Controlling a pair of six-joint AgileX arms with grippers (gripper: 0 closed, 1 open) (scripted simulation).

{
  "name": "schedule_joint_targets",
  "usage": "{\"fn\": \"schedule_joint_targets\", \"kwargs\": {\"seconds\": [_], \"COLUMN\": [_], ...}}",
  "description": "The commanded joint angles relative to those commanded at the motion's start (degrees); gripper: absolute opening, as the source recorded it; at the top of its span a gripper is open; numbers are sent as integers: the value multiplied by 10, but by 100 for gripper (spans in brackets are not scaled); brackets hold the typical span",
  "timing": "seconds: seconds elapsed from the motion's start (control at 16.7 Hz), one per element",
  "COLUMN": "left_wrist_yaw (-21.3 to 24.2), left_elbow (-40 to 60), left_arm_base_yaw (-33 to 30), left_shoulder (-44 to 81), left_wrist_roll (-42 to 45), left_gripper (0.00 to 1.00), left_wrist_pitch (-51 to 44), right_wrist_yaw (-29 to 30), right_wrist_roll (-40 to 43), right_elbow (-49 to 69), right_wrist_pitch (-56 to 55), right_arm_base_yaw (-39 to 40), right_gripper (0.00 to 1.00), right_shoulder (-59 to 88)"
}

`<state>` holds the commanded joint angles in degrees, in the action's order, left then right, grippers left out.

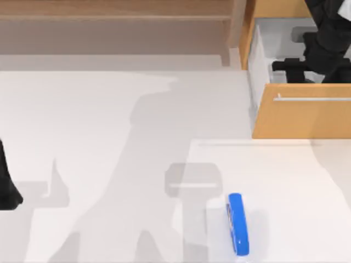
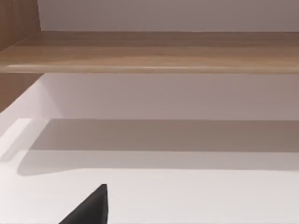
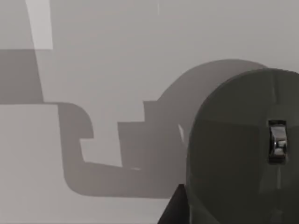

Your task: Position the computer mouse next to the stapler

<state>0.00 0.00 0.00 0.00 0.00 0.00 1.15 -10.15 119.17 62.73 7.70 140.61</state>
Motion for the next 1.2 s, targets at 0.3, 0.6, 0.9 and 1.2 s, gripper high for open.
{"fn": "schedule_joint_targets", "kwargs": {"seconds": [0.3, 0.6, 0.9, 1.2], "left_wrist_yaw": [0, 0, 0, 0], "left_elbow": [0, 0, 0, 0], "left_arm_base_yaw": [0, 0, 0, 0], "left_shoulder": [0, 0, 0, 0], "left_wrist_roll": [0, 0, 0, 0], "left_gripper": [100, 100, 100, 100], "left_wrist_pitch": [0, 0, 0, 0], "right_wrist_yaw": [0, 0, 1, 7], "right_wrist_roll": [0, 0, 0, -4], "right_elbow": [0, 0, 2, -39], "right_wrist_pitch": [0, 0, 4, 5], "right_arm_base_yaw": [0, 0, 1, 7], "right_gripper": [0, 0, 0, 0], "right_shoulder": [0, 0, -14, -95]}}
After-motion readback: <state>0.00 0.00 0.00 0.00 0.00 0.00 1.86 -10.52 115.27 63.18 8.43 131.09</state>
